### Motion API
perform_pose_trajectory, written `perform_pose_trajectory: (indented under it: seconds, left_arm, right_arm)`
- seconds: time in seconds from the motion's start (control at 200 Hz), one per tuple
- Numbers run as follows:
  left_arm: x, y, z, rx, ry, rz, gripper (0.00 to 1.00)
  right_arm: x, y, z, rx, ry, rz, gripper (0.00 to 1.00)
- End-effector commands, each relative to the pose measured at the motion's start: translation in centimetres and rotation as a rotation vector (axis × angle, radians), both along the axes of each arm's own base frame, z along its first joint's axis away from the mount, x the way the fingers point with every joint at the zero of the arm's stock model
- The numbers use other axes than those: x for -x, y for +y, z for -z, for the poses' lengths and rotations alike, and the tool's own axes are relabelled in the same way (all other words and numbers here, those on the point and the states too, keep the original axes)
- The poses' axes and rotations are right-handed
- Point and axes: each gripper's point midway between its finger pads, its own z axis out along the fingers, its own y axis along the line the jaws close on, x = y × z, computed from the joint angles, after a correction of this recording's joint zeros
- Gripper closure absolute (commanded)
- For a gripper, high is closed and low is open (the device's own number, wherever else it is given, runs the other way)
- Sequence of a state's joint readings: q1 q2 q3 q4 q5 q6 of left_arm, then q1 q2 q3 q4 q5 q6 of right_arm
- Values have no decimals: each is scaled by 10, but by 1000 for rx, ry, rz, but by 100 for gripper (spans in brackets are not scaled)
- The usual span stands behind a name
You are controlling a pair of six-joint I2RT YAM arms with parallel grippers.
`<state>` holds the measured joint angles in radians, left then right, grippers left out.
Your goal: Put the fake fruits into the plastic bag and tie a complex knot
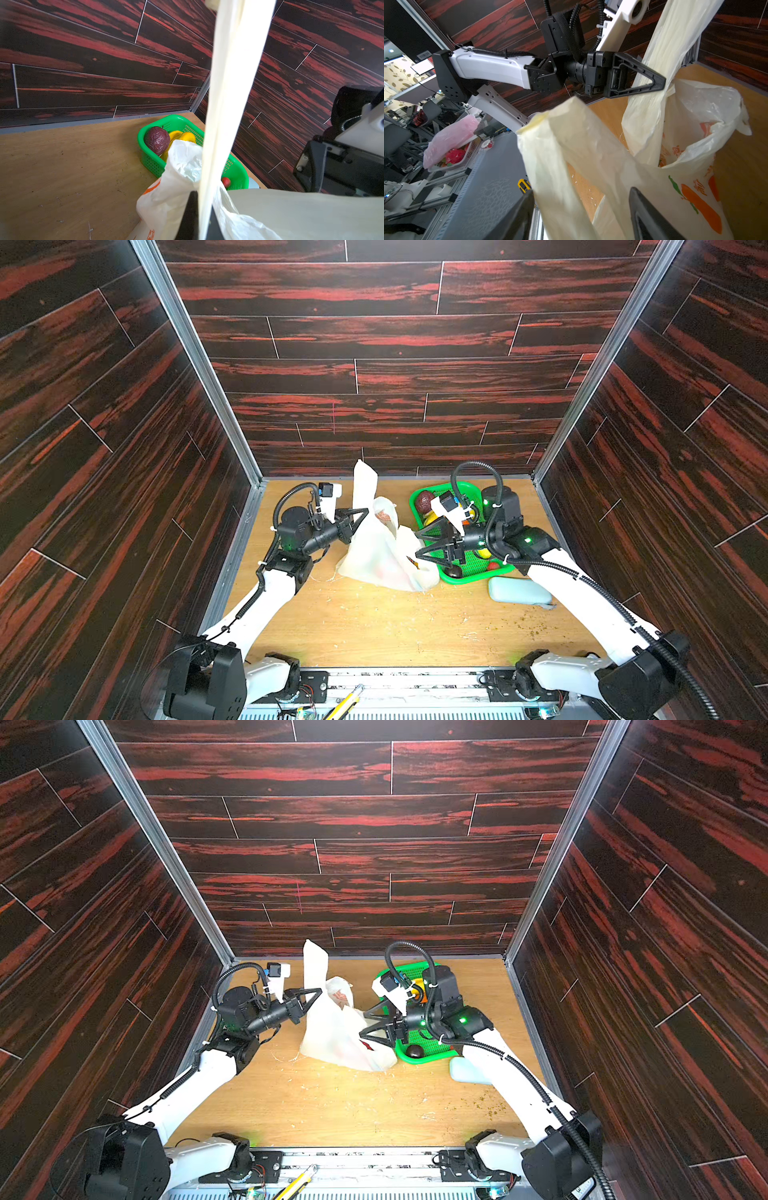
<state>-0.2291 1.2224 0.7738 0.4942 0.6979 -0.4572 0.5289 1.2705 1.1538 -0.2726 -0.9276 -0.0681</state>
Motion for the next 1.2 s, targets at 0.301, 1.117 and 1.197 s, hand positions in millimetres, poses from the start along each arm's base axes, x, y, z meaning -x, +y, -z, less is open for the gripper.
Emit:
perform_pose_trajectory:
  seconds: [0.301, 1.117, 1.197]
  left_arm:
    - [-1, 3, -8, 13, -14, -10, 100]
    - [63, 48, -46, -139, -40, -174, 50]
    - [89, 37, -69, -86, -125, -74, 48]
  right_arm:
    - [-5, 18, -5, -3, -211, 87, 31]
    - [-9, 26, -13, 0, -132, 75, 96]
    - [-9, 26, -13, -1, -131, 74, 96]
